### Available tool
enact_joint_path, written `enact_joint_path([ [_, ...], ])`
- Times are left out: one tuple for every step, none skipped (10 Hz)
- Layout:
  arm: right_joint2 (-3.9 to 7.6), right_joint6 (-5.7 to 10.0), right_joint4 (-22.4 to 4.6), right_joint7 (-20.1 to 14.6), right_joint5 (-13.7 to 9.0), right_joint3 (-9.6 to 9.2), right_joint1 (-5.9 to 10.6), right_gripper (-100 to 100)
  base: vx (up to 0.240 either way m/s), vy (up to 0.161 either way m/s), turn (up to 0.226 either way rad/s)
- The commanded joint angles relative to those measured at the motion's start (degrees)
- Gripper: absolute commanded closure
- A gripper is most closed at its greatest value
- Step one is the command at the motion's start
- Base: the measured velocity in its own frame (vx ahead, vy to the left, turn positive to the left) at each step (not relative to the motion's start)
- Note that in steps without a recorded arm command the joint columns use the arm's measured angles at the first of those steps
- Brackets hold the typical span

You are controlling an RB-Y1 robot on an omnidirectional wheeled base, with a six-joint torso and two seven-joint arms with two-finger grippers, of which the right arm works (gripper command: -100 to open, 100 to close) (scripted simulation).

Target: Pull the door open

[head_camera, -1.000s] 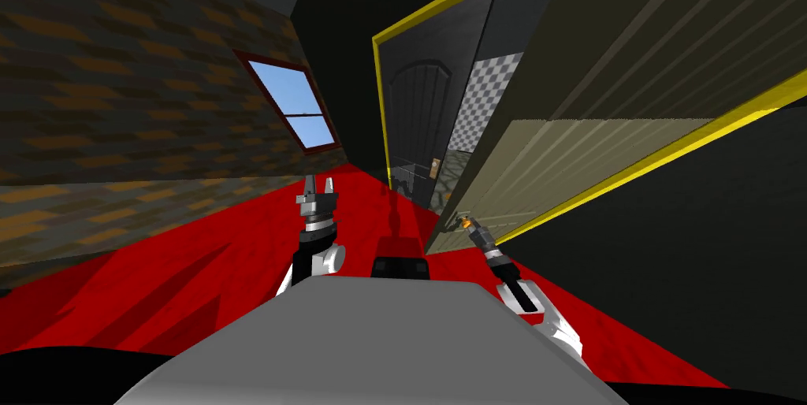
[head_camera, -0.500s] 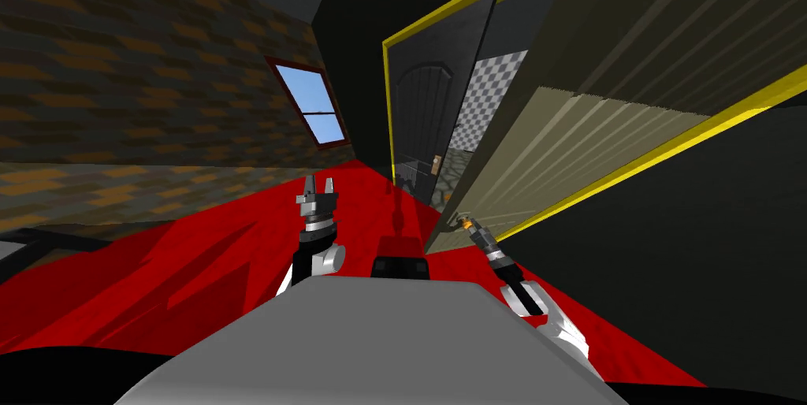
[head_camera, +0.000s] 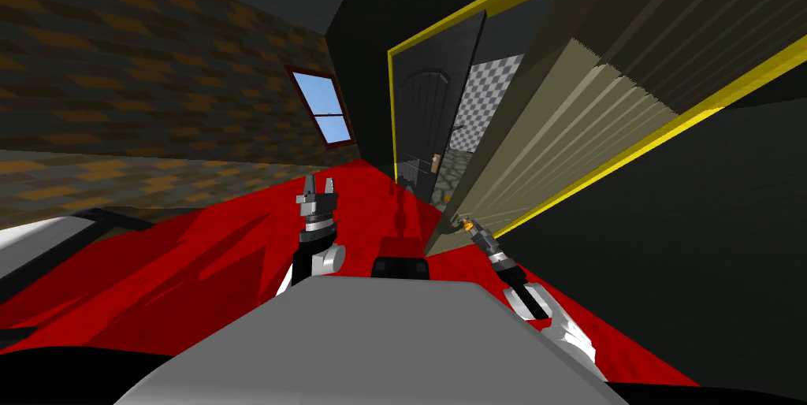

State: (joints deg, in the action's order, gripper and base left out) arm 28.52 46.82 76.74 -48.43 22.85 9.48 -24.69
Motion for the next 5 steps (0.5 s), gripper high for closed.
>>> enact_joint_path([
  [0.20,1.03,-0.37,-0.27,0.22,-0.24,0.15,100,-0.187,-0.082,0.154],
  [0.41,1.63,-0.72,-0.47,0.35,-0.27,0.24,100,-0.168,-0.072,0.105],
  [0.64,2.29,-1.10,-0.69,0.50,-0.31,0.33,100,-0.195,-0.098,0.120],
  [0.88,2.99,-1.50,-0.93,0.65,-0.35,0.43,100,-0.190,-0.094,0.149],
  [1.12,3.69,-1.90,-1.16,0.80,-0.39,0.54,100,-0.211,-0.131,0.143],
])
